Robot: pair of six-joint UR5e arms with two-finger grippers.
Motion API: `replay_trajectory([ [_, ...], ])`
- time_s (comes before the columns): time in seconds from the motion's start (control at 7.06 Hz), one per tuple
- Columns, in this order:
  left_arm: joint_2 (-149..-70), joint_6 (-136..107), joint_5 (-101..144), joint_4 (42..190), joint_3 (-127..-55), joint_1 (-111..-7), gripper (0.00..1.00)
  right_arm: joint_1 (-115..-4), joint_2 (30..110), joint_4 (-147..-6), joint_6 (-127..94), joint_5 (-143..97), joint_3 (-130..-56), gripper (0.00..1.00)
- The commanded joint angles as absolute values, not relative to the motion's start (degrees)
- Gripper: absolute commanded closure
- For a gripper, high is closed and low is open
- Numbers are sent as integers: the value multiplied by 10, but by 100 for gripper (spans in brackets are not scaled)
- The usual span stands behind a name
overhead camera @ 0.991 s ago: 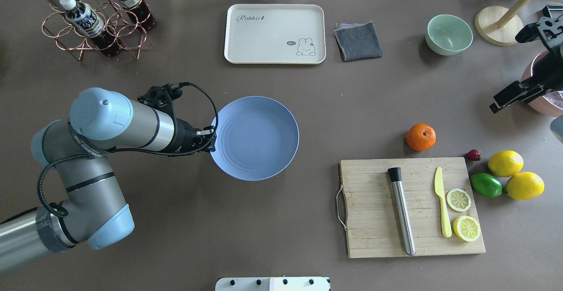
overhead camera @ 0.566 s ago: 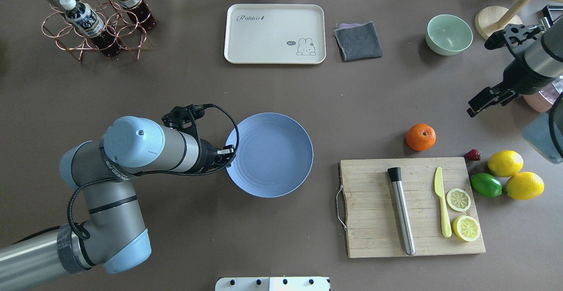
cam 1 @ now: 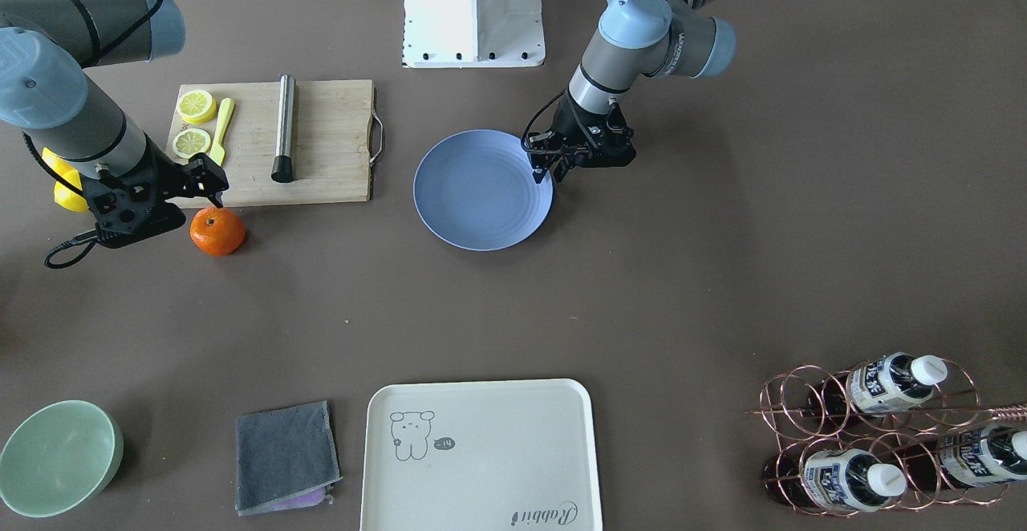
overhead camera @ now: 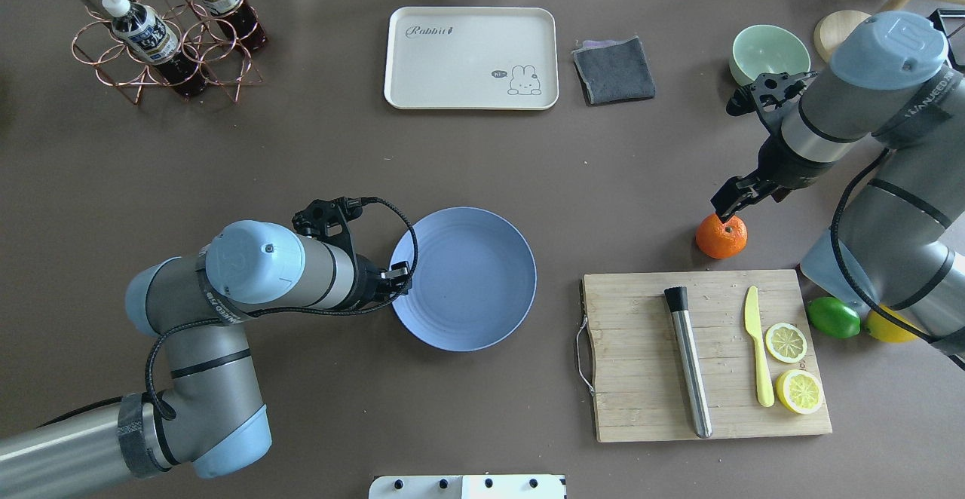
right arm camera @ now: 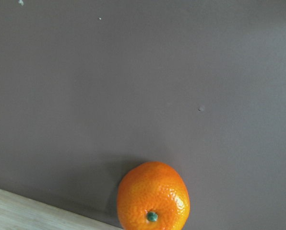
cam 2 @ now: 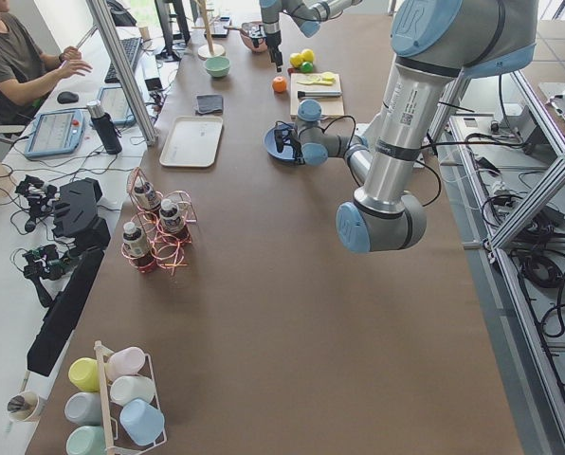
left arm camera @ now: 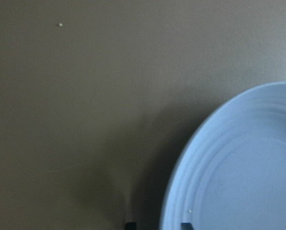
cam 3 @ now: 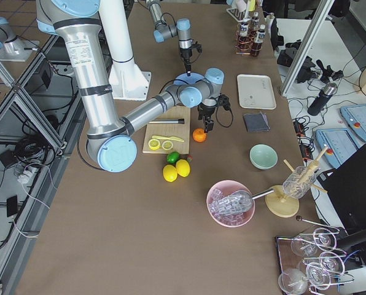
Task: Pick orange to plate
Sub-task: 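Lower the right gripper onto the orange and close it around the fruit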
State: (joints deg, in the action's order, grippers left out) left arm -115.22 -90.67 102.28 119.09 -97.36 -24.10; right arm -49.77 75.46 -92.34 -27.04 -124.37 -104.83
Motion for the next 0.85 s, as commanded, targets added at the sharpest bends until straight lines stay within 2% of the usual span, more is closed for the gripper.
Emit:
replay_trajectory([
  [0.0,-1152,-907,1022,1188,-972,-247,4,-490,751,-905,-280,-1242,-1009,6],
  [0.28,-1151,-908,1022,1187,-976,-252,4,-489,751,-782,-355,-1248,-940,7],
  [0.71,-1148,-909,1022,1187,-976,-254,4,-485,751,-778,-389,-1263,-945,7],
])
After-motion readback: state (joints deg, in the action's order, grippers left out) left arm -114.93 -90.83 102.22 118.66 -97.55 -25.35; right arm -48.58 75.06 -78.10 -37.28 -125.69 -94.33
